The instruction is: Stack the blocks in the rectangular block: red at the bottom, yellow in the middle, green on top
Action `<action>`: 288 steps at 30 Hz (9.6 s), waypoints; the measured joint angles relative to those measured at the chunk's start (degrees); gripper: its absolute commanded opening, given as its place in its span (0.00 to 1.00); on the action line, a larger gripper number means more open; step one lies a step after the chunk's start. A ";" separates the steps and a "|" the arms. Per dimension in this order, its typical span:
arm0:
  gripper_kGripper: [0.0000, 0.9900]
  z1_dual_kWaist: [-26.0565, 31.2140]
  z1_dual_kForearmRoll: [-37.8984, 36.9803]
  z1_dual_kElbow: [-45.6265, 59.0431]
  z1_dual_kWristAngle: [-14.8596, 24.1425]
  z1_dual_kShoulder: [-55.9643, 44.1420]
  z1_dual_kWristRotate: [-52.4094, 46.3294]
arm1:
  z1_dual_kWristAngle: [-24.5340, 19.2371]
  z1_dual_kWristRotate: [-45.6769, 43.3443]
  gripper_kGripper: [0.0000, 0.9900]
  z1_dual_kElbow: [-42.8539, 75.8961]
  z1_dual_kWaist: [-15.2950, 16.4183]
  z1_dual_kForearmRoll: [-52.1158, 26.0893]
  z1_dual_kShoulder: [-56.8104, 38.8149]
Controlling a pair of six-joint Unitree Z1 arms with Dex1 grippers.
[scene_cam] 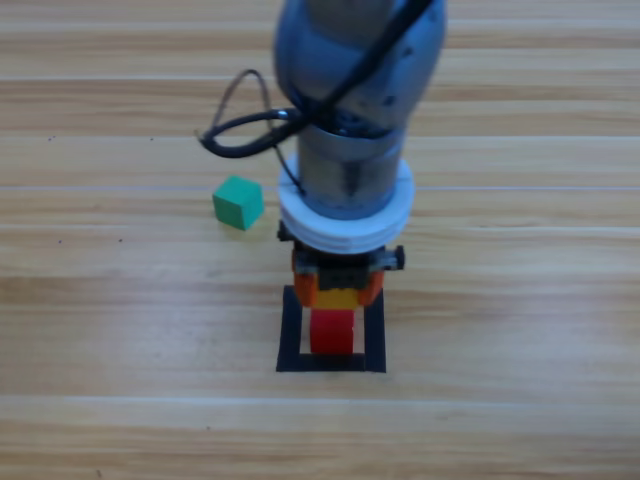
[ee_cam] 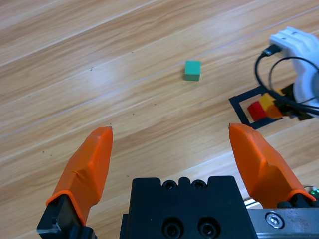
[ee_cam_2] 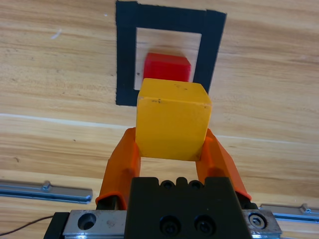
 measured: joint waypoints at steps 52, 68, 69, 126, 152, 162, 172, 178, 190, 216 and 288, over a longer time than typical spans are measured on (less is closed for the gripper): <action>1.00 0.04 -7.20 9.55 -2.14 -2.26 -0.85 | -0.74 -2.09 1.00 -11.57 0.24 4.73 6.09; 0.99 6.66 -12.63 -2.44 -6.53 14.93 -5.74 | 2.44 -42.65 1.00 31.48 -1.04 -12.21 -29.84; 0.99 7.25 -12.63 -3.37 -7.20 17.04 -5.03 | 5.81 -44.89 1.00 36.40 -1.83 -15.73 -31.75; 0.97 25.29 -24.47 -7.59 -25.40 58.98 11.70 | 13.21 -58.41 1.00 58.64 -6.04 -36.47 -43.59; 0.56 25.29 -29.06 -5.20 -25.50 60.10 13.55 | 13.23 -58.41 1.00 58.65 -6.04 -36.51 -43.59; 0.12 25.29 -29.30 -4.20 -24.83 59.58 13.96 | 13.23 -58.41 1.00 58.67 -6.04 -36.51 -43.60; 0.00 22.50 4.42 -22.70 -12.52 44.80 -3.79 | 13.23 -58.41 1.00 58.75 -6.04 -36.52 -43.84; 0.00 14.10 9.66 -29.53 -13.21 36.62 -7.19 | 13.23 -58.41 1.00 59.16 -6.04 -36.56 -48.32; 0.00 8.13 9.66 -27.81 -18.55 46.50 -11.81 | 13.40 -58.41 1.00 59.31 -6.04 -36.57 -48.42; 0.00 0.94 9.66 -32.99 -19.77 55.23 -32.89 | 13.42 -58.47 1.00 59.32 -6.04 -36.57 -48.42; 0.00 -0.91 7.36 -30.75 -22.90 59.77 -35.62 | 13.92 -59.05 1.00 59.32 -6.04 -36.98 -48.42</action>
